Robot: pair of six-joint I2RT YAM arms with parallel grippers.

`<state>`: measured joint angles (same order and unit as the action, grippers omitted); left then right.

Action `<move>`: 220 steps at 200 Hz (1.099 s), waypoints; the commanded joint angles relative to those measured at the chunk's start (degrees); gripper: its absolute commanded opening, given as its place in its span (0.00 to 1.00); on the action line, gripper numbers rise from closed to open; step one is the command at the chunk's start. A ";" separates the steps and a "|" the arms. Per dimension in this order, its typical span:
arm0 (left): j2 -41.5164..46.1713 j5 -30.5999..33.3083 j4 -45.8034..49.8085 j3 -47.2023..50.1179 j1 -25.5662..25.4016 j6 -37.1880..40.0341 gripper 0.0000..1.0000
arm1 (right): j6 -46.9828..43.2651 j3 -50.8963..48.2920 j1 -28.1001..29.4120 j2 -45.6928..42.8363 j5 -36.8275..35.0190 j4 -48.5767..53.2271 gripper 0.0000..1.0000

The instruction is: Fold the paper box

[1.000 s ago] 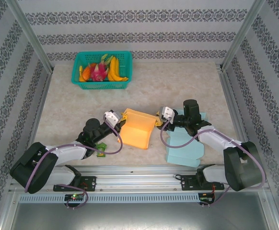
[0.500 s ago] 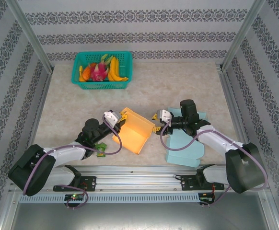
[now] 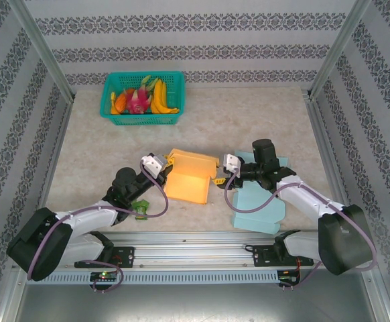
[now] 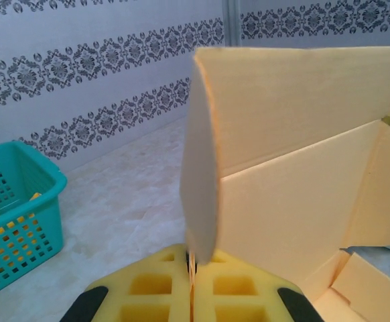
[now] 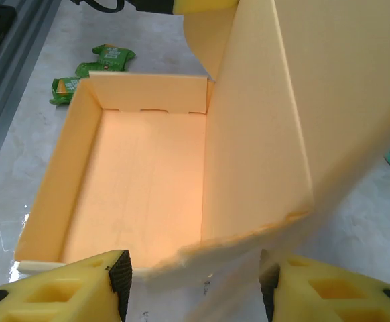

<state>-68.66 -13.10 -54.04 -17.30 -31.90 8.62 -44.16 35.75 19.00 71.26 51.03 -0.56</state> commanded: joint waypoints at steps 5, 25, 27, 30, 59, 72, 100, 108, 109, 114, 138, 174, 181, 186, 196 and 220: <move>-0.06 -0.54 -1.64 0.95 -0.65 0.08 0.00 | -1.93 1.07 0.50 -0.43 1.35 0.95 0.54; -0.98 -2.73 -1.45 0.37 -0.66 -0.10 0.00 | -2.02 1.18 0.89 -0.50 2.14 0.86 0.54; -1.00 -2.74 -1.45 0.34 -0.70 -0.10 0.00 | -2.06 1.17 0.87 -0.58 2.08 0.88 0.54; -1.11 -2.80 -1.51 0.34 -0.68 -0.08 0.00 | -2.07 1.12 0.86 -0.72 1.90 0.87 0.54; -0.02 -1.48 -1.26 0.82 -0.72 0.25 0.00 | -1.22 -0.15 -0.36 -2.64 -3.54 -0.76 0.56; 0.47 -1.34 -0.98 1.03 -0.70 0.25 0.00 | -0.62 -1.04 -1.67 -3.43 -5.54 -2.39 0.56; -0.39 -1.69 -1.39 1.04 -0.71 0.18 0.00 | 1.60 -2.52 -4.26 -3.70 -8.15 -5.68 0.56; -0.74 -1.60 -1.51 1.04 -0.71 0.25 0.00 | 2.24 -2.52 -4.78 -3.43 -8.98 -6.11 0.56; -0.80 -1.63 -1.60 1.04 -0.71 0.25 0.00 | 2.37 -2.57 -4.86 -3.38 -9.08 -6.25 0.56; -1.04 -1.64 -1.74 1.04 -0.70 0.28 0.00 | 2.89 -2.74 -5.05 -3.11 -10.28 -7.03 0.56; -1.88 -2.12 -2.12 0.88 -0.72 0.31 0.00 | 5.46 -2.71 -5.04 -1.64 -15.64 -9.58 0.56; -1.73 -3.95 -2.03 0.64 -0.71 0.25 0.00 | 6.33 -1.12 -3.65 1.89 -15.97 -10.83 0.56; -1.69 -3.78 -1.92 0.60 -0.71 0.28 0.00 | 6.05 -1.03 -3.32 2.16 -13.57 -10.85 0.56; -1.65 -3.74 -1.88 0.52 -0.71 0.27 0.00 | 5.81 -1.03 -3.36 2.21 -11.43 -10.72 0.56; -1.70 -3.74 -1.71 0.44 -0.71 0.13 0.00 | 4.83 -0.99 -3.29 2.34 -7.14 -10.23 0.56; -1.98 -4.29 -1.64 0.27 -0.80 0.03 0.00 | 3.86 -0.44 -2.45 2.60 -2.88 -9.26 0.57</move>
<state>-70.50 -15.66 -54.04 -16.71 -31.90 8.62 -39.20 33.65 15.51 73.47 40.47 -9.67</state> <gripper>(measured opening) 0.067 0.564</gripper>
